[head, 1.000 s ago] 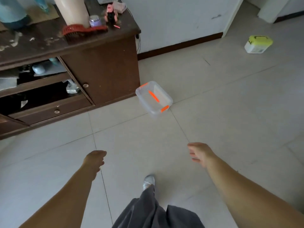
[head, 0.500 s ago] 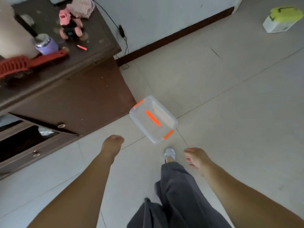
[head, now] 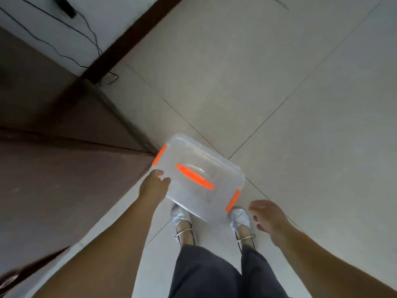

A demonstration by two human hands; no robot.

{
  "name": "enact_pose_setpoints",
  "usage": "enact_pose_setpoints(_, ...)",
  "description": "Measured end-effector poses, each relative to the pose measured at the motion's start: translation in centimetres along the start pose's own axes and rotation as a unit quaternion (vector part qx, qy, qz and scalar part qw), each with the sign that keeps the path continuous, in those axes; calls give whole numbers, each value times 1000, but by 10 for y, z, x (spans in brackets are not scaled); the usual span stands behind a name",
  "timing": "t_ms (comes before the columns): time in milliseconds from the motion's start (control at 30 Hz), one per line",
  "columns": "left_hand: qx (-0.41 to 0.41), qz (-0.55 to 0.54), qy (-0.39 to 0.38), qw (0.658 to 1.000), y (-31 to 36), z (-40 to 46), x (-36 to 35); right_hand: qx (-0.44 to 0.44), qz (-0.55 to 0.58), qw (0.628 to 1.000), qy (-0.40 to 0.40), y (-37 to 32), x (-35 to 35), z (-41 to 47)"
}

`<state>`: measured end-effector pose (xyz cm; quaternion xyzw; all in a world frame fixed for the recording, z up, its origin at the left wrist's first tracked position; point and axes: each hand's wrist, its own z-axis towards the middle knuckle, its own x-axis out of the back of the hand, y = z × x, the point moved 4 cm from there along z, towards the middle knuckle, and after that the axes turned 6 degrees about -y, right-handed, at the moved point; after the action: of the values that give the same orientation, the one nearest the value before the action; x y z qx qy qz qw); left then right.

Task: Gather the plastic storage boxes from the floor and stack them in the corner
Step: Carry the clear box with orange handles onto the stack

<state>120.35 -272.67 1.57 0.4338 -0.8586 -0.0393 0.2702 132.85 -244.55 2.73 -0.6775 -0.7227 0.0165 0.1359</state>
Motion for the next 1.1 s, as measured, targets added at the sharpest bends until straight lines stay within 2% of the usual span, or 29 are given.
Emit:
enact_pose_setpoints(167, -16, 118, 18, 993, 3, 102, -19, -59, 57, 995, 49, 13, -24, 88)
enact_pose_setpoints(333, -31, 208, 63, 976, 0, 173, -33, -94, 124, 986, 61, 29, -55, 154)
enact_pose_setpoints(433, -61, 168, 69, 981, -1, 203, -32, -92, 177, 979, 49, 38, -72, 178)
enact_pose_setpoints(600, -5, 101, 37, 994, -11, 225, -19, -93, 258, 961, 30, 46, -82, 190)
enact_pose_setpoints(767, 20, 47, -4, 999, -21, 191, -15, -90, 215, 972, 42, 44, -59, 161)
enact_pose_setpoints(933, 42, -49, -42, 997, -30, 101, -5, -56, 121, 989, 56, 15, -6, 89)
enact_pose_setpoints(1100, 87, -120, -19, 989, -37, -9, 13, 0, 14, 997, 73, -25, 45, 8)
